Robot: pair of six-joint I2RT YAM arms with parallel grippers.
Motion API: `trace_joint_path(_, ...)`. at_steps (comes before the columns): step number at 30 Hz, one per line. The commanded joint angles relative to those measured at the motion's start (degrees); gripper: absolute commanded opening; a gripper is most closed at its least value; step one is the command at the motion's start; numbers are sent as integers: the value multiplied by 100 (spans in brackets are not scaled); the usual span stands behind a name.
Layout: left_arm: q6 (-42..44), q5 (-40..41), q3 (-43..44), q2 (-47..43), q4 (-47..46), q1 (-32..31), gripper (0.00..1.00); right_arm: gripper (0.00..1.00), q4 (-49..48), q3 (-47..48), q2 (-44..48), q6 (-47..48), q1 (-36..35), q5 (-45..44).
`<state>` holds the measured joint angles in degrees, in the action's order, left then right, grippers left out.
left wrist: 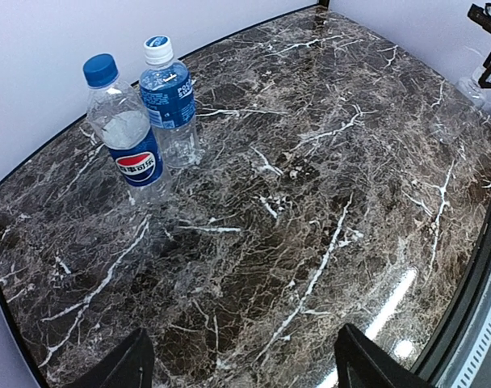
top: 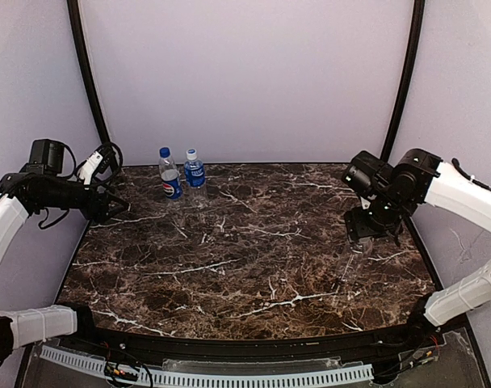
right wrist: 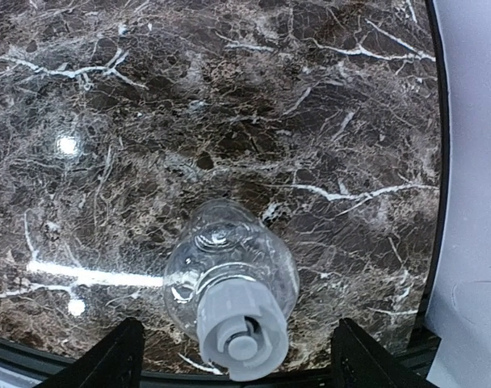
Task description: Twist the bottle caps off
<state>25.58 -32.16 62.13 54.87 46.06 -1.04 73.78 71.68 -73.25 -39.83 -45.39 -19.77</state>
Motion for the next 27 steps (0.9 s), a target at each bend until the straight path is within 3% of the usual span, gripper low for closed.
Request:
trace_joint_path(1, -96, -244, 119, -29, 260, -78, 78, 76, -40, -137, 57, -67, -15, -527)
trace_joint_path(9, -118, -285, 120, 0, 257, -113, 77, 62, -436, -439, 40, 64, 40, -250)
trace_joint_path(17, -65, -232, 56, -36, 330, -131, 76, 23, -732, -603, 0, 296, 209, 83)
trace_joint_path(21, -15, -298, 67, -42, 404, -138, 76, 9, -734, -590, 68, 358, 219, 184)
trace_joint_path(23, 1, -348, 95, -26, 439, -169, 75, 0, -931, -534, 149, 598, 214, 512)
trace_joint_path(27, 84, -365, 210, 49, 517, -406, 71, 0, -2249, -414, 418, 1140, 97, 1978)
